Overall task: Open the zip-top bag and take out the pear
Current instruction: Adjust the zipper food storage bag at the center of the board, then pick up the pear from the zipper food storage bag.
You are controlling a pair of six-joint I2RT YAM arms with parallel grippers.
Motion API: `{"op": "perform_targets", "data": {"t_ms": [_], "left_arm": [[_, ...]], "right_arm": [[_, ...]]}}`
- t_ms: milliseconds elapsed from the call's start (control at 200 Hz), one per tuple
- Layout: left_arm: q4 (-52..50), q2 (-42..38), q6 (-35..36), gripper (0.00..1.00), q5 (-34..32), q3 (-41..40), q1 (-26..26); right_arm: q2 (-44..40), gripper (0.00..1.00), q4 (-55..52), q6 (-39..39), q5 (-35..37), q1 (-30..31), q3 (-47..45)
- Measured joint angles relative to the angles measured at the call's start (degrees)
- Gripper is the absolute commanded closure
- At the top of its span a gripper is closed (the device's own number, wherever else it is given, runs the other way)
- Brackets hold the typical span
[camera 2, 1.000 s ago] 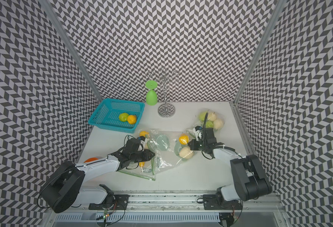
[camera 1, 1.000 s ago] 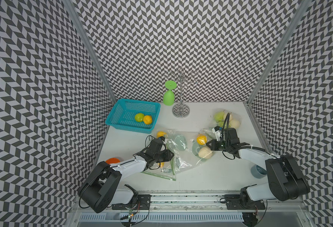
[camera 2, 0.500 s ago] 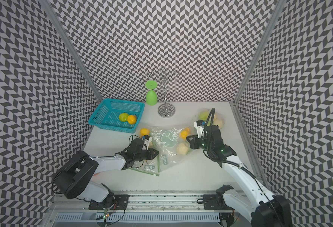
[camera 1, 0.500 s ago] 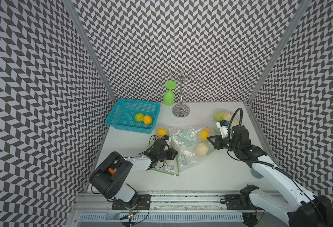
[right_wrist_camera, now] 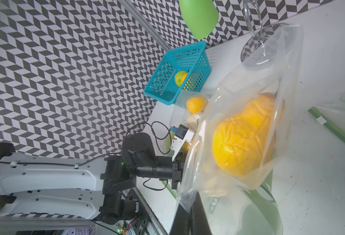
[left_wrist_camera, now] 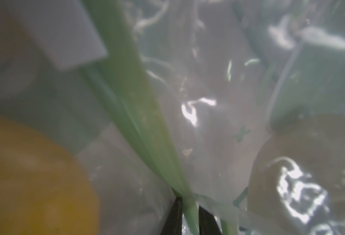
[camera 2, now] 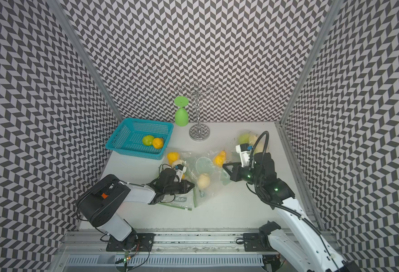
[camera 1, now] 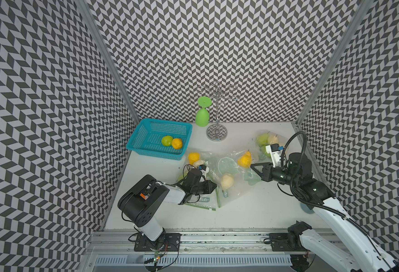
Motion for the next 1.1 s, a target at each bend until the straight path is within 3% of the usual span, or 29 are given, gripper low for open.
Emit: {"op": "perform_targets", "data": {"t_ms": [110,195,295,361,591,726,836,966,1102], "left_arm": [[0.5,0.0,0.0,0.81,0.0,-0.3,0.0],[0.5,-0.3,0.0,0.81,0.0,-0.5,0.0],[-1.5,-2.3,0.0,0.74,-0.2,-1.1,-0.3],[-4.2,-4.9,0.0,0.71,-0.5,-1.8,-0.7],[-14.1,-13.4,0.1,0.71,-1.6,-2.5,-1.1],[-16.6,-17.8,-0.3,0.71,-1.9,-3.3,-1.1],[-18.8,-21.2,-0.9,0.76,-3.2,-3.9,-1.1],[-21.1,-23.3,-1.1,0.78,-5.6,-3.9,-1.0],[-22.2,-22.6,-1.0,0.8,-7.2,-3.7,-0.6]], "right_arm": [[0.5,1.0,-1.1,0.0,1.4,-1.6,-0.7],[1.6,0.89,-0.7,0.1,3.3,-3.4,-3.7],[3.4,0.59,-1.5,0.3,6.0,-5.6,-7.7],[4.6,0.47,-2.8,-0.2,8.0,-6.8,-8.3],[4.3,0.4,-7.9,-2.3,15.0,-8.1,-0.3],[3.1,0.4,-10.1,-4.3,16.7,-8.1,7.5],[2.7,0.58,-8.6,-4.0,13.6,-6.5,9.4],[5.5,0.8,-3.7,-1.2,12.6,4.2,6.6],[16.2,0.89,3.6,1.9,11.9,13.0,3.7]]}}
